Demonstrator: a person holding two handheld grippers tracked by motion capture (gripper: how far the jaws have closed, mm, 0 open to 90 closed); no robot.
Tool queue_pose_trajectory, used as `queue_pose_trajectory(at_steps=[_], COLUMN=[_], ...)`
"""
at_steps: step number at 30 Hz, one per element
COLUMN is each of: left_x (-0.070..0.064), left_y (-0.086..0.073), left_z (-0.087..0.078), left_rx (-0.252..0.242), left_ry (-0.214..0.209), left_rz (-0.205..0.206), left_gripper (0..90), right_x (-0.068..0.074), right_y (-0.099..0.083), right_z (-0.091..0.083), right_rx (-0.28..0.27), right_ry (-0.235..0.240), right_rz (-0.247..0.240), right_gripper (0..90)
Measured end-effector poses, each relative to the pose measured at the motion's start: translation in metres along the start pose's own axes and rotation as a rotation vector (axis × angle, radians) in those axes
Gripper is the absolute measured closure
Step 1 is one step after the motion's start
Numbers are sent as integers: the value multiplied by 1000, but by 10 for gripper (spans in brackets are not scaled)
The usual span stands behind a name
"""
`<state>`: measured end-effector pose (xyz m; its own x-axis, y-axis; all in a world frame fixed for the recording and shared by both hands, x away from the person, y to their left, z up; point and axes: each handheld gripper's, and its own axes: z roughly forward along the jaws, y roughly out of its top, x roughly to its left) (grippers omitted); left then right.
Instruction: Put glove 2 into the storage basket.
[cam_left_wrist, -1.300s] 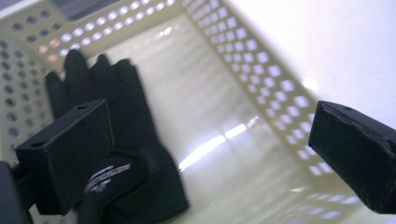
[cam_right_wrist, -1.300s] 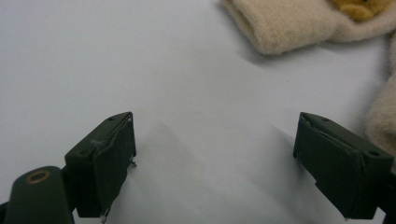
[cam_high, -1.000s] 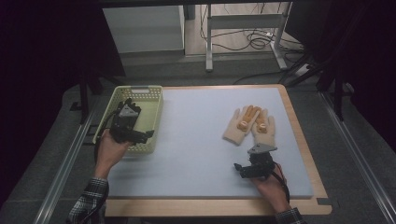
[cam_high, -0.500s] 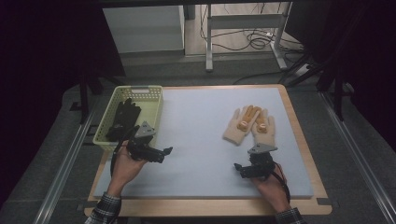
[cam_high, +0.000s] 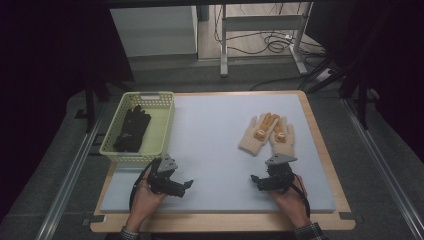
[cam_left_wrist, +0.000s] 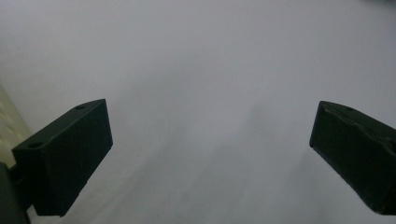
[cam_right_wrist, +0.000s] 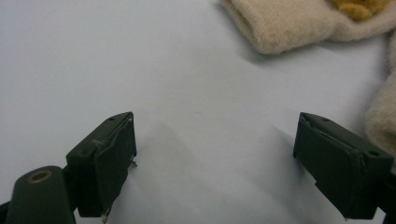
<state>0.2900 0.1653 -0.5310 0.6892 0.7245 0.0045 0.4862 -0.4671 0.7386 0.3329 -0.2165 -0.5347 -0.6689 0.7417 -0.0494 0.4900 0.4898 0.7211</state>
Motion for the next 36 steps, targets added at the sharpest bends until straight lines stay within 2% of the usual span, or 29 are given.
queue_pose_trajectory(at_steps=[3,6,7,10,12,24,27,28,30,33,36], left_x=[0,1,3,7,9,8,8,8,8,8,8], left_y=[-7,-14,-16,-19,-19,-19,-19,-19,-19,-19,-19], left_z=[7,11,11,10,10,11,11,11,11,11,11], left_rx=[40,66,55,61,62,61,60,60,60,60,61], left_ry=[25,33,21,13,8,13,13,13,13,13,13], left_rz=[4,-11,-27,-72,-85,-79,-80,-80,-80,-80,-80], left_gripper=[0,0,0,0,0,3,3,3,3,3,3], right_x=[0,0,0,0,0,-1,-2,-3,-5,-8,-17], right_y=[0,0,0,0,0,0,0,1,2,11,24], right_z=[0,0,0,0,0,0,-2,-2,-5,-10,-12], right_rx=[0,1,1,0,0,1,-3,-11,-18,-22,-31], right_ry=[0,1,2,3,3,8,19,34,43,13,-12], right_rz=[1,0,0,1,1,6,30,49,56,52,71], right_gripper=[128,129,130,130,130,135,141,165,209,311,404])
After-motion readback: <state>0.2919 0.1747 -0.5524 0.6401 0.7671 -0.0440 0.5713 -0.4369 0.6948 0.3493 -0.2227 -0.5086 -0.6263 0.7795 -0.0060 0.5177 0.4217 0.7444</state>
